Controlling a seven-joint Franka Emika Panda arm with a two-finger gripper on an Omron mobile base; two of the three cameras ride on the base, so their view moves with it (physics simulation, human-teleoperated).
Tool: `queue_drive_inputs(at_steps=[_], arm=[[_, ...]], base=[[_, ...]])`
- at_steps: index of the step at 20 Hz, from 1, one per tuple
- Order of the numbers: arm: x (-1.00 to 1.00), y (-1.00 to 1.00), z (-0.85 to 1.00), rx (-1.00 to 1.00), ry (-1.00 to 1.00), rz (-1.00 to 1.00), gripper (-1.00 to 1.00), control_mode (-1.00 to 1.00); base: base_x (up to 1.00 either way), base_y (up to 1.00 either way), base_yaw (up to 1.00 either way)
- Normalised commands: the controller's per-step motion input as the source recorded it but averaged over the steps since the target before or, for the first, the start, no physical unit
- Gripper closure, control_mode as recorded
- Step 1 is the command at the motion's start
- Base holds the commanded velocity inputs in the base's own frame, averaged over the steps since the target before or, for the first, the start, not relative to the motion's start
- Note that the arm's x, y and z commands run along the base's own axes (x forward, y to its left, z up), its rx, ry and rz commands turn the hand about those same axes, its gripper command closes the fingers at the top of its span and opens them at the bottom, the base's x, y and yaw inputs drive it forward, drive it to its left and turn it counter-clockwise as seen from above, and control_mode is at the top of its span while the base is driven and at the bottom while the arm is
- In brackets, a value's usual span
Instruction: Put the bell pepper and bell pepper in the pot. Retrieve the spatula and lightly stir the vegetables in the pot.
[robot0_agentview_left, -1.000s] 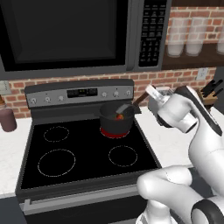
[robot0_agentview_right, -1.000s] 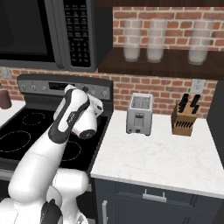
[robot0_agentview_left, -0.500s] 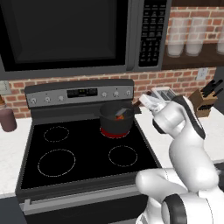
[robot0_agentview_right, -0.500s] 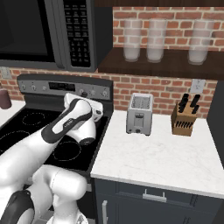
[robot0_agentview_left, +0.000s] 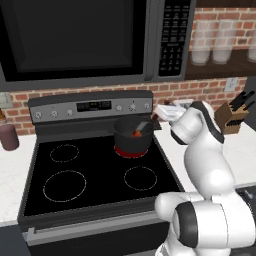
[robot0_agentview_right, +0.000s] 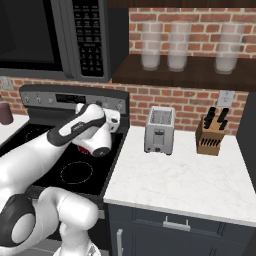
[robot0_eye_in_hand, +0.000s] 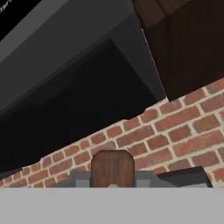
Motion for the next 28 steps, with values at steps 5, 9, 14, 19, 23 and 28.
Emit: queue_drive_inputs(at_steps=[5, 9, 14, 19, 23, 28], arm=[[0.23, 0.05, 0.0, -0.18, 0.1, -0.04, 1.0, -1.0], [0.22, 0.26, 0.0, -0.17, 0.12, -0.04, 1.0, -1.0], [0.29, 0.36, 0.0, -0.15, 0.17, -0.03, 1.0, -1.0], [0.39, 0.35, -0.24, -0.09, 0.12, 0.0, 1.0, -1.0], [0.33, 0.28, -0.43, -0.04, 0.04, 0.0, 1.0, -1.0], [0.23, 0.24, -0.55, 0.0, 0.0, 0.0, 1.0, -1.0]], base=[[0.0, 0.0, 0.0], [0.0, 0.0, 0.0], [0.0, 0.0, 0.0], [0.0, 0.0, 0.0], [0.0, 0.0, 0.0], [0.0, 0.0, 0.0]])
